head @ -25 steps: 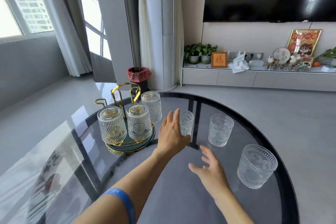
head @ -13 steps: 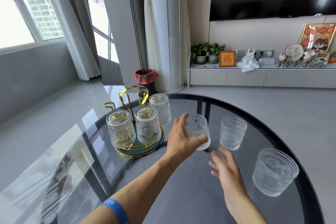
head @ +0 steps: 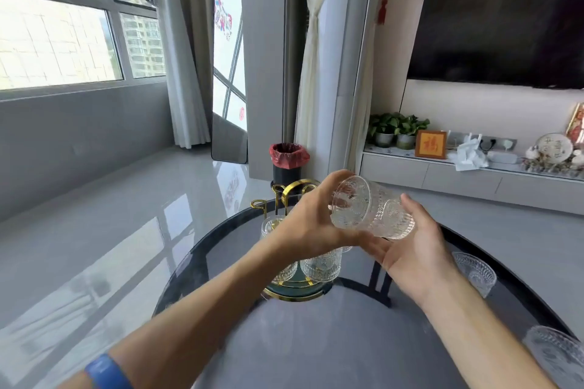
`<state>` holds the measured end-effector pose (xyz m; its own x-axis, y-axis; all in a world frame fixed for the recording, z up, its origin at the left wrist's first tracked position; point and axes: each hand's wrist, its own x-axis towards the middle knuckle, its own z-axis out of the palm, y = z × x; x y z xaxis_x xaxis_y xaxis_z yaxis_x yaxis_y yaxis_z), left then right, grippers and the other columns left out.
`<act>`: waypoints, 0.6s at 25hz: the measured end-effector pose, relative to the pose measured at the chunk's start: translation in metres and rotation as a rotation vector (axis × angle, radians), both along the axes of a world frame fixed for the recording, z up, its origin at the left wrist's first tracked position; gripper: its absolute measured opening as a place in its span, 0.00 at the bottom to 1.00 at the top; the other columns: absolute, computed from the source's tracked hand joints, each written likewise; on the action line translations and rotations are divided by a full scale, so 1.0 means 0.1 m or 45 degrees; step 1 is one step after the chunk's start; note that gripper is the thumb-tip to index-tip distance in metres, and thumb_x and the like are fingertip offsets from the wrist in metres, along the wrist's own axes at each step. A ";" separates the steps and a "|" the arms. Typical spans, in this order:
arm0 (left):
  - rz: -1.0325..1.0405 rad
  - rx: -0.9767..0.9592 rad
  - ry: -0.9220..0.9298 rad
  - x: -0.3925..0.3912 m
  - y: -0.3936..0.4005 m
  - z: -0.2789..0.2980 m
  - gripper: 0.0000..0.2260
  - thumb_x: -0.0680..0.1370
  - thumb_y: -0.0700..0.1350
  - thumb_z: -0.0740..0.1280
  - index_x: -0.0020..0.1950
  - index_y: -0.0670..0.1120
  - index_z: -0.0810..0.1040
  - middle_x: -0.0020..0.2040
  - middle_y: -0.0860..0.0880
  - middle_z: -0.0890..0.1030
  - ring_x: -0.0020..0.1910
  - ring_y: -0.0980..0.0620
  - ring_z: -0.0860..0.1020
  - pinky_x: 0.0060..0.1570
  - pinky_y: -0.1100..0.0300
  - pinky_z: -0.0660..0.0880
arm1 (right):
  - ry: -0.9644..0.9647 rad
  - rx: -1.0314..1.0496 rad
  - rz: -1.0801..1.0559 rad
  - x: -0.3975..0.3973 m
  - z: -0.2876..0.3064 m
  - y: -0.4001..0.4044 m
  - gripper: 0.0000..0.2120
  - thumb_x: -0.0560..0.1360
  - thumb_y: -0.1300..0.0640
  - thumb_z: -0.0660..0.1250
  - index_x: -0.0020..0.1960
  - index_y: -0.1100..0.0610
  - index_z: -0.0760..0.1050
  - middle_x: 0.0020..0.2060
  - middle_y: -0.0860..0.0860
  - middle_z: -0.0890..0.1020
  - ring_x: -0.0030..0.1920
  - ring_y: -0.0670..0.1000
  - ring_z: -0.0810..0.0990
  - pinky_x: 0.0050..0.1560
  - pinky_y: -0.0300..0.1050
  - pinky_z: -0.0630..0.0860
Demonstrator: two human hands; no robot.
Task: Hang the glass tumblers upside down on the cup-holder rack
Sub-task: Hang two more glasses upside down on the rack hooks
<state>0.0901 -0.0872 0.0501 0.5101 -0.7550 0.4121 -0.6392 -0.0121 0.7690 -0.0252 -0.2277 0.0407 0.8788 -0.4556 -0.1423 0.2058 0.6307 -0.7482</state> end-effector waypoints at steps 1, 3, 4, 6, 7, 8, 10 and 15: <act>0.030 0.038 -0.055 0.10 0.04 0.03 0.43 0.63 0.63 0.78 0.73 0.55 0.63 0.64 0.55 0.76 0.59 0.60 0.77 0.59 0.61 0.74 | 0.031 -0.055 -0.039 0.09 0.09 0.00 0.26 0.73 0.47 0.69 0.67 0.53 0.68 0.55 0.66 0.82 0.45 0.65 0.84 0.42 0.54 0.84; 0.156 0.108 -0.101 0.33 0.11 0.03 0.43 0.65 0.68 0.73 0.76 0.55 0.61 0.70 0.50 0.73 0.63 0.55 0.74 0.62 0.57 0.72 | 0.067 -0.225 -0.177 0.31 0.27 -0.03 0.25 0.73 0.50 0.70 0.67 0.52 0.68 0.61 0.61 0.79 0.49 0.67 0.84 0.47 0.59 0.82; 0.264 0.187 -0.192 0.45 0.14 0.00 0.42 0.68 0.69 0.69 0.77 0.54 0.60 0.73 0.48 0.70 0.66 0.52 0.72 0.64 0.55 0.70 | 0.074 -0.346 -0.259 0.42 0.37 -0.06 0.24 0.72 0.51 0.71 0.66 0.52 0.69 0.62 0.58 0.78 0.51 0.66 0.83 0.49 0.61 0.82; 0.460 0.433 -0.465 0.65 0.19 -0.13 0.39 0.74 0.69 0.61 0.79 0.50 0.57 0.77 0.47 0.65 0.72 0.46 0.67 0.69 0.48 0.65 | 0.077 -0.609 -0.385 0.63 0.55 -0.11 0.22 0.71 0.52 0.72 0.63 0.49 0.70 0.60 0.55 0.79 0.53 0.62 0.83 0.47 0.60 0.82; 0.495 0.501 -0.560 0.71 0.22 -0.20 0.37 0.76 0.69 0.58 0.79 0.49 0.57 0.78 0.47 0.65 0.73 0.45 0.66 0.71 0.45 0.63 | 0.072 -0.745 -0.418 0.74 0.63 -0.12 0.21 0.70 0.52 0.73 0.61 0.48 0.71 0.59 0.53 0.79 0.54 0.59 0.82 0.46 0.59 0.83; 0.502 0.509 -0.621 0.77 0.24 -0.26 0.36 0.77 0.69 0.56 0.79 0.49 0.57 0.77 0.47 0.66 0.73 0.45 0.67 0.70 0.45 0.63 | 0.067 -0.880 -0.437 0.86 0.70 -0.14 0.20 0.69 0.51 0.74 0.59 0.47 0.72 0.58 0.52 0.79 0.56 0.57 0.81 0.45 0.59 0.83; 0.481 0.433 -0.672 0.88 0.26 -0.31 0.36 0.77 0.70 0.54 0.78 0.50 0.60 0.74 0.47 0.71 0.71 0.45 0.70 0.67 0.47 0.64 | 0.077 -1.138 -0.451 1.10 0.77 -0.17 0.21 0.66 0.49 0.75 0.56 0.44 0.72 0.60 0.51 0.77 0.59 0.56 0.79 0.49 0.62 0.82; 0.473 0.427 -0.687 1.00 0.30 -0.41 0.35 0.74 0.74 0.52 0.77 0.59 0.58 0.76 0.48 0.67 0.75 0.46 0.62 0.73 0.43 0.54 | 0.219 -1.476 -0.350 1.67 0.67 -0.24 0.21 0.64 0.48 0.76 0.54 0.47 0.73 0.63 0.52 0.75 0.63 0.58 0.75 0.61 0.65 0.74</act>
